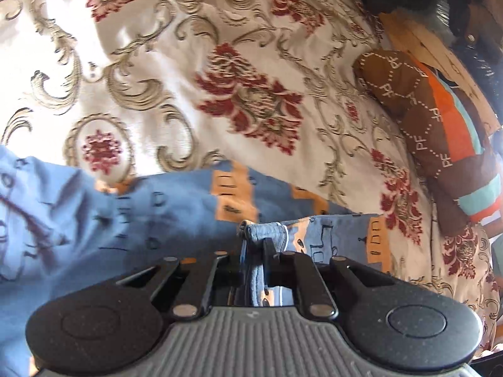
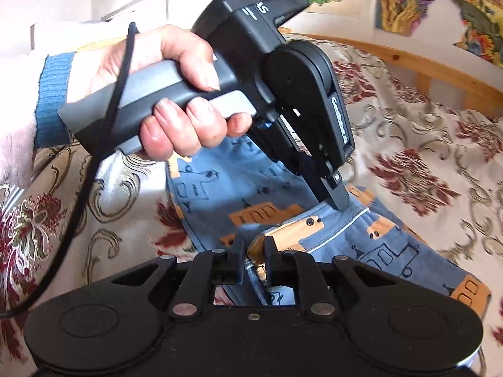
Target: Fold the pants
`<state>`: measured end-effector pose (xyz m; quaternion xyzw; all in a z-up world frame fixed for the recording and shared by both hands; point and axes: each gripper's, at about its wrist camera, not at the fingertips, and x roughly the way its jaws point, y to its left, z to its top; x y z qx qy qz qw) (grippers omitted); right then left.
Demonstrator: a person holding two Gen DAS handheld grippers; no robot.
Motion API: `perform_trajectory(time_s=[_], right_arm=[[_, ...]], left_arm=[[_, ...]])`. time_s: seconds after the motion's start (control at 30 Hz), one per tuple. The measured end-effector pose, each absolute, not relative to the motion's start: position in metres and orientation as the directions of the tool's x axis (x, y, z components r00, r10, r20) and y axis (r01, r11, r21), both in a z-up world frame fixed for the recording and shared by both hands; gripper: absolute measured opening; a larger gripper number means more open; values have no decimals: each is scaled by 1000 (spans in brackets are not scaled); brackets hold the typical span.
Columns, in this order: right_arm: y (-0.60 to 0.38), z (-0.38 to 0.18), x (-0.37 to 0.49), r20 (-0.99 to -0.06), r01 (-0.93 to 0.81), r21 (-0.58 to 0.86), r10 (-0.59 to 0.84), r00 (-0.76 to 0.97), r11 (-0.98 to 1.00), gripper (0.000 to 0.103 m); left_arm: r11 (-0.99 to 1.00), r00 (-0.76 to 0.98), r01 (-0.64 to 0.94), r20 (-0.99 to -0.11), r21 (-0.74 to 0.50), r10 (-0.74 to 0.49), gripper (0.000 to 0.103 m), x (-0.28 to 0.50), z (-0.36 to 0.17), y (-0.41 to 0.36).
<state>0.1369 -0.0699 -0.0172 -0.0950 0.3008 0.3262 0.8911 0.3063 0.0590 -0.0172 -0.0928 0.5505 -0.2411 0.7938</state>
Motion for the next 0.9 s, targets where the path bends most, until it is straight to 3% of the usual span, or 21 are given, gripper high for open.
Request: perform_trajectory(time_s=[0.63,0.7,0.73,0.77,0.8,0.83,0.9], right_arm=[[-33,-34,148,-624,-687,14,543,562,727,15],[-33,-34,147,-628,-693,13,545,555,721,31],[-35,-31,145,-623,-695,18,552,554,718,36],[-39,-28,143,-613,-692,19,555,563,722,50],[-47,-23,138,-600,-687,19,558,573,727,63],[-55,-18,134,-588,-682,23,562,582,731,69],[-80,-7,124,-554,-663,49,572,604,747,91]], left_arm=[[886,283,250,-845,-392,-454,9,304,-37,86],[890,294,254,-847,-378,-443,12,301,-35,86],[895,304,256,-848,-367,-434,18,298,-33,87],[899,321,259,-846,-353,-425,23,295,-29,87],[903,343,262,-841,-342,-418,34,290,-24,88],[904,367,267,-832,-334,-416,43,283,-20,90],[913,421,265,-814,-312,-400,52,266,-11,92]])
